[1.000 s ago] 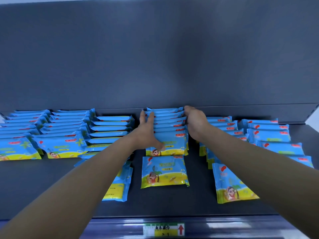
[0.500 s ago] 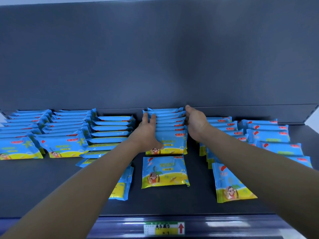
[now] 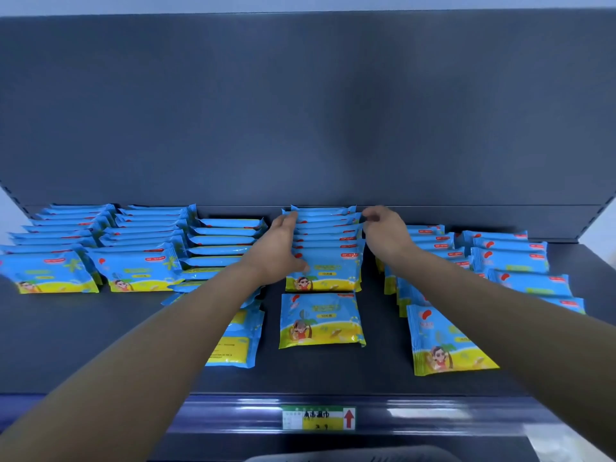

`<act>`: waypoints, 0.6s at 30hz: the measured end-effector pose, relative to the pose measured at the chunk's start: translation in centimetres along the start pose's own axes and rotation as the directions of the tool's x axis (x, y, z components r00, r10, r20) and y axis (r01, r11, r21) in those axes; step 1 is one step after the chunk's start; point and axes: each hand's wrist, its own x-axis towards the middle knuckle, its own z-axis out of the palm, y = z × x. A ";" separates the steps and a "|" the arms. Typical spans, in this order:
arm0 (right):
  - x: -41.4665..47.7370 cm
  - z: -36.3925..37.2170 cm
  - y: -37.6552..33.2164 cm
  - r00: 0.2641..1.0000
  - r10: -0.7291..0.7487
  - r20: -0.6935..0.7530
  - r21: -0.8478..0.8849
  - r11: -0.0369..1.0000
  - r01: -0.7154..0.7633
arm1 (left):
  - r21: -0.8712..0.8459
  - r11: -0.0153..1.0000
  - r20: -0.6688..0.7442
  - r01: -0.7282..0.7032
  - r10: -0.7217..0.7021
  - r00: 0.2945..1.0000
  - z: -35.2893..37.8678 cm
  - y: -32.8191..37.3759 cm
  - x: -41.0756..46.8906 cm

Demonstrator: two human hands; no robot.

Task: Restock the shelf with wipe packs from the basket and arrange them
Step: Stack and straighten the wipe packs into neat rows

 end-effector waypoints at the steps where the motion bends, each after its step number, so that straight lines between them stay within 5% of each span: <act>1: -0.3 -0.1 -0.1 0.999 -0.040 -0.006 -0.024 0.999 0.040 | -0.017 1.000 -0.026 -0.012 0.012 1.000 -0.3 0.0 -0.2; 6: -2.4 0.9 -1.6 0.954 -0.294 0.058 -0.114 0.947 0.299 | -0.028 0.996 -0.144 -0.083 0.078 0.986 -2.6 -0.6 -2.2; 10: -4.0 3.8 -3.2 0.867 -0.430 0.251 -0.210 0.850 0.482 | 0.033 0.994 -0.154 -0.103 0.107 0.982 -4.8 -1.7 -5.3; 18: -5.6 9.3 -4.2 0.683 -0.396 0.614 -0.305 0.678 0.668 | 0.448 0.887 0.083 -0.108 0.079 0.993 -5.9 -7.5 -12.7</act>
